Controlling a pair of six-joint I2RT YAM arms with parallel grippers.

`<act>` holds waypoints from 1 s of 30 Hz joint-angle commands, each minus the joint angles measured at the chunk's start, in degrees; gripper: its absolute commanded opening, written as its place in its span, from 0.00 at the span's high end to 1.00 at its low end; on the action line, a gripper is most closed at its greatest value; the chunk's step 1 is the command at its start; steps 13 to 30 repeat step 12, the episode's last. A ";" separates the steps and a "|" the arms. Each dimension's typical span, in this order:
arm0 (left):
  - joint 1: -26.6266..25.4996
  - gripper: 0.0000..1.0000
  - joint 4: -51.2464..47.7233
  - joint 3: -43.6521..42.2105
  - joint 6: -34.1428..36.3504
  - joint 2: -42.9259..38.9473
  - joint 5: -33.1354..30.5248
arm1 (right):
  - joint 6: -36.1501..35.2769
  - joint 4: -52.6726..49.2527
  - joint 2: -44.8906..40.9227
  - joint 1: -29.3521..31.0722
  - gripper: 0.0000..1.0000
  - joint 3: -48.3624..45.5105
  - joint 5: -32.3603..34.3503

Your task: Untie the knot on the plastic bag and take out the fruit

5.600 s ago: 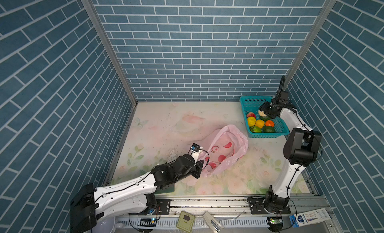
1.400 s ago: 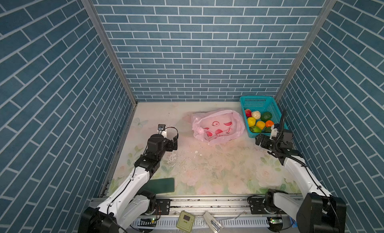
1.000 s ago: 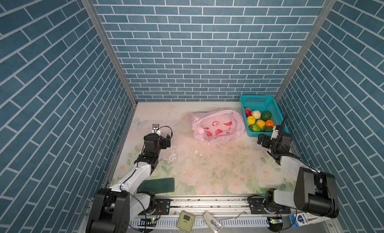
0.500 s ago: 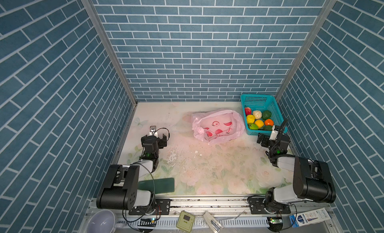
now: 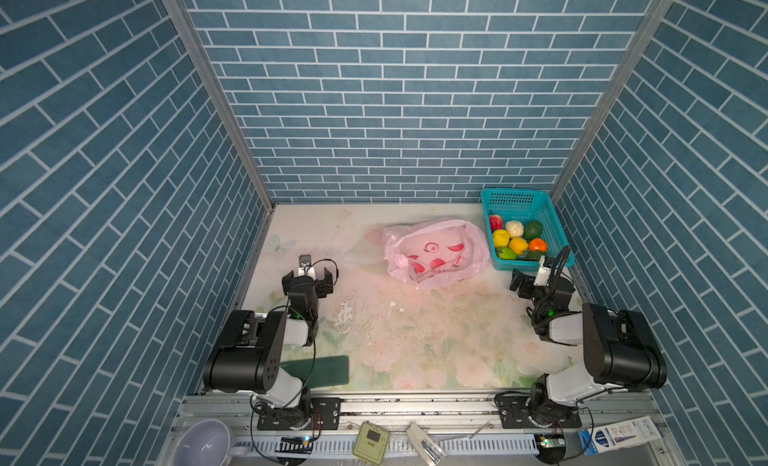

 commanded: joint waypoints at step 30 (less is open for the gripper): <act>0.35 0.00 0.26 1.28 0.42 0.37 0.03 | -3.08 -0.33 -0.11 0.79 0.01 1.78 2.22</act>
